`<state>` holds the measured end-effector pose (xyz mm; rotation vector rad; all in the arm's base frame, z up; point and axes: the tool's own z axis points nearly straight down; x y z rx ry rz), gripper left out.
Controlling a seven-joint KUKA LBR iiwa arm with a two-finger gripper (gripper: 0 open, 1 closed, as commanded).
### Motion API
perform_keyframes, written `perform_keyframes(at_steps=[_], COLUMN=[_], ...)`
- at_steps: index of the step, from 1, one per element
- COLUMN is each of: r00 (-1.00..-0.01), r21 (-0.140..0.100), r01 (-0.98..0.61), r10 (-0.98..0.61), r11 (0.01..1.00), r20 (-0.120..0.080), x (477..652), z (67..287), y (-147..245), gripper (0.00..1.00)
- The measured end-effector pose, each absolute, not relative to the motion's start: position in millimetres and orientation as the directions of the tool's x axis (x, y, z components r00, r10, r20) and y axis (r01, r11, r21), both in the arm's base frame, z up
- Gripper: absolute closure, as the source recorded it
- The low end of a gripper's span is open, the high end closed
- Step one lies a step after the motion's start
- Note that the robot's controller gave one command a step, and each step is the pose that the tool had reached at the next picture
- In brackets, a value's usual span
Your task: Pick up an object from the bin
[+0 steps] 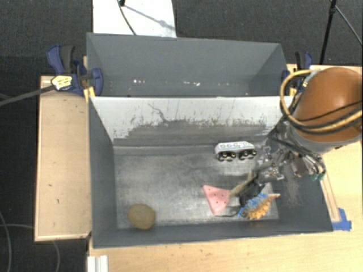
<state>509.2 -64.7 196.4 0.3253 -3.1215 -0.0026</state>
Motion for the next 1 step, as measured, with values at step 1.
perform_keyframes(at_steps=[1], r00=[-0.980], r21=[-0.002], r01=[-0.200], r10=[-0.200], r11=[0.980], r20=[-0.007], x=[527.3], z=[224.5], y=[-76.2], gripper=[1.00])
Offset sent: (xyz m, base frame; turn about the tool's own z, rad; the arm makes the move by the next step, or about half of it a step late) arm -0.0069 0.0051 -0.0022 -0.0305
